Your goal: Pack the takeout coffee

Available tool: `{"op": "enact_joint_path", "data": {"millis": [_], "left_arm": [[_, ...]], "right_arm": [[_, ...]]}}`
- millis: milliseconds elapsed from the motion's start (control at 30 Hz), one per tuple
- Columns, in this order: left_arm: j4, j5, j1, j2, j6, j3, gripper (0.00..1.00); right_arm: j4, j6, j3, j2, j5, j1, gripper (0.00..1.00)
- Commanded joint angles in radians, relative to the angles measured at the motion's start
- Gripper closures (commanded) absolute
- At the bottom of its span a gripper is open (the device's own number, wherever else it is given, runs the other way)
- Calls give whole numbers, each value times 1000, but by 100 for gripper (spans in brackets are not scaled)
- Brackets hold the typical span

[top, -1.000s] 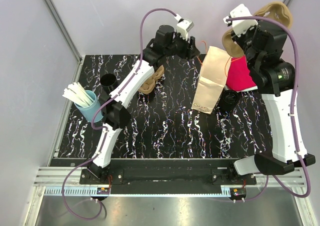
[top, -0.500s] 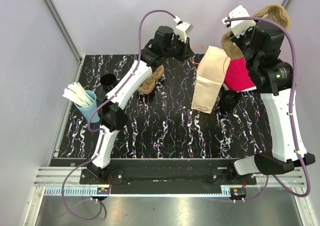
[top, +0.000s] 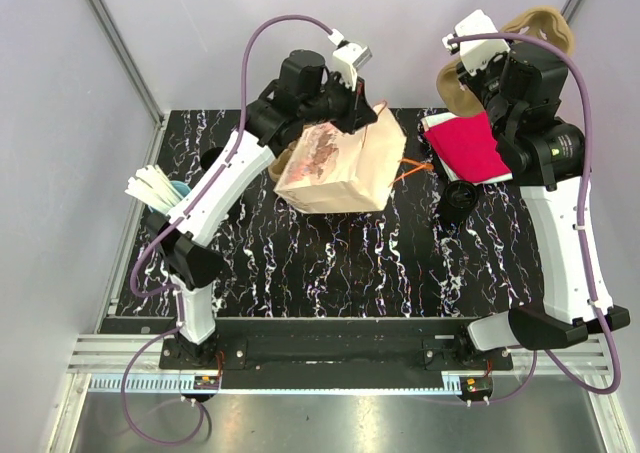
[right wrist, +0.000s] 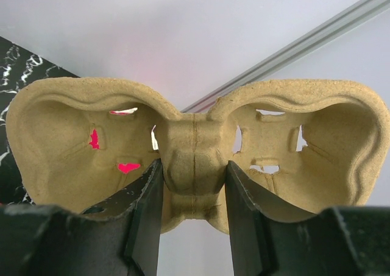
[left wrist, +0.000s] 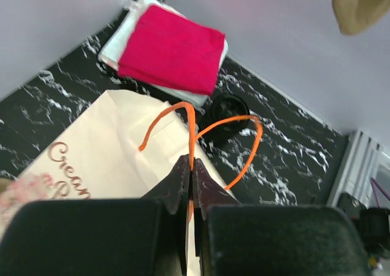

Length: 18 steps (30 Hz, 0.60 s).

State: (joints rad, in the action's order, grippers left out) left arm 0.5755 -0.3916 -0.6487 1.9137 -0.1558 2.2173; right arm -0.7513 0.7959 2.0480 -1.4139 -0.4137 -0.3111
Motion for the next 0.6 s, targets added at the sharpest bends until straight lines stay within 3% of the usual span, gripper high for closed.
{"op": "enact_joint_path", "data": {"millis": [0,300,500,567], "left_arm": [[50,-64,-2,-70,30,-38,100],[119,-209,-3,-150,48,-48,100],[141,-213,-2,-194,76,-103,100],[138,-204,-2,-197,88,-145,95]], "right_arm": [[50,-26,29,9,35,4,64],[50,-35,69,-13,44,4,64],[46,-52,84,-17,58,4,64],[35,-58,75,-11,64,4,64]]}}
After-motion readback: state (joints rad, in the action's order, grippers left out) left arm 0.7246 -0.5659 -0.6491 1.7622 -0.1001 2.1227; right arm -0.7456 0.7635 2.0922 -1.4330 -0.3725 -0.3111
